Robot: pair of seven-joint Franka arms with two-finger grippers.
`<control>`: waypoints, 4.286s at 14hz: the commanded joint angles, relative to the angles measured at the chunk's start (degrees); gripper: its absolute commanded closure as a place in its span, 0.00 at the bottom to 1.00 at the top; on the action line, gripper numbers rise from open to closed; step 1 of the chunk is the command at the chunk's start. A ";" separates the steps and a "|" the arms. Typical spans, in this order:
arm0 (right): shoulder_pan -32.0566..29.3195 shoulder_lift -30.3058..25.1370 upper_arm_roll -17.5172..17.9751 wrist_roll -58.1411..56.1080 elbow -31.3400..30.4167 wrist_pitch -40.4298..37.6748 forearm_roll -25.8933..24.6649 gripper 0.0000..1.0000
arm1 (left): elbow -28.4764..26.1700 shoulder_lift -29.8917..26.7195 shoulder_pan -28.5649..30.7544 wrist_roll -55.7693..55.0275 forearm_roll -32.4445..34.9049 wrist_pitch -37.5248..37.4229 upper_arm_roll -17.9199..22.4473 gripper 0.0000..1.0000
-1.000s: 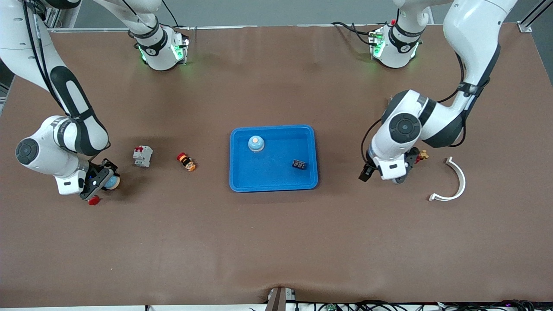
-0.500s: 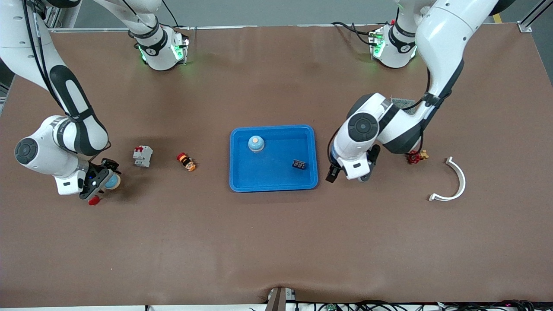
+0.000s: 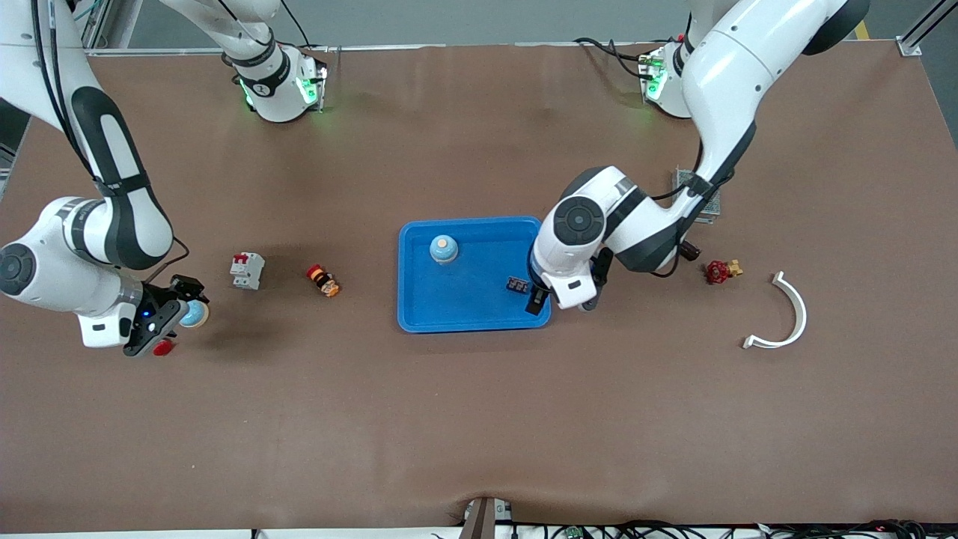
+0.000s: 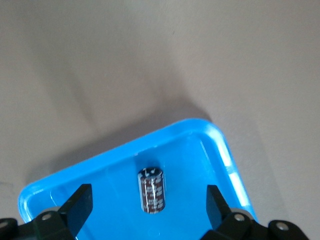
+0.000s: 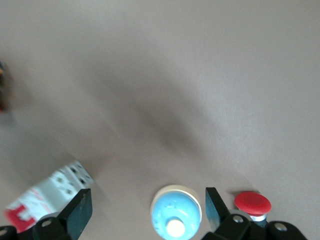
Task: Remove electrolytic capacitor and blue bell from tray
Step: 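Release the bell by the red button while the left gripper returns to the tray, then grasp the second capacitor with the left gripper while the right gripper reaches the bell, then carry the capacitor off the tray while the right gripper grasps the bell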
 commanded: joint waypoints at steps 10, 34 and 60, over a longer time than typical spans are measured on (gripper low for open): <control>15.01 -2.63 -0.01 46.10 9.92 -12.71 0.54 0.00 | 1.79 4.74 -9.07 -11.48 -0.25 1.88 6.54 0.03; 44.81 -3.51 -0.45 94.56 0.09 3.96 5.99 0.00 | 4.25 0.54 -7.50 -3.94 3.44 -2.23 7.07 1.00; 50.79 3.87 -0.62 100.36 -6.25 15.50 -7.46 0.00 | -14.10 -9.14 29.85 51.89 13.80 -8.33 6.80 1.00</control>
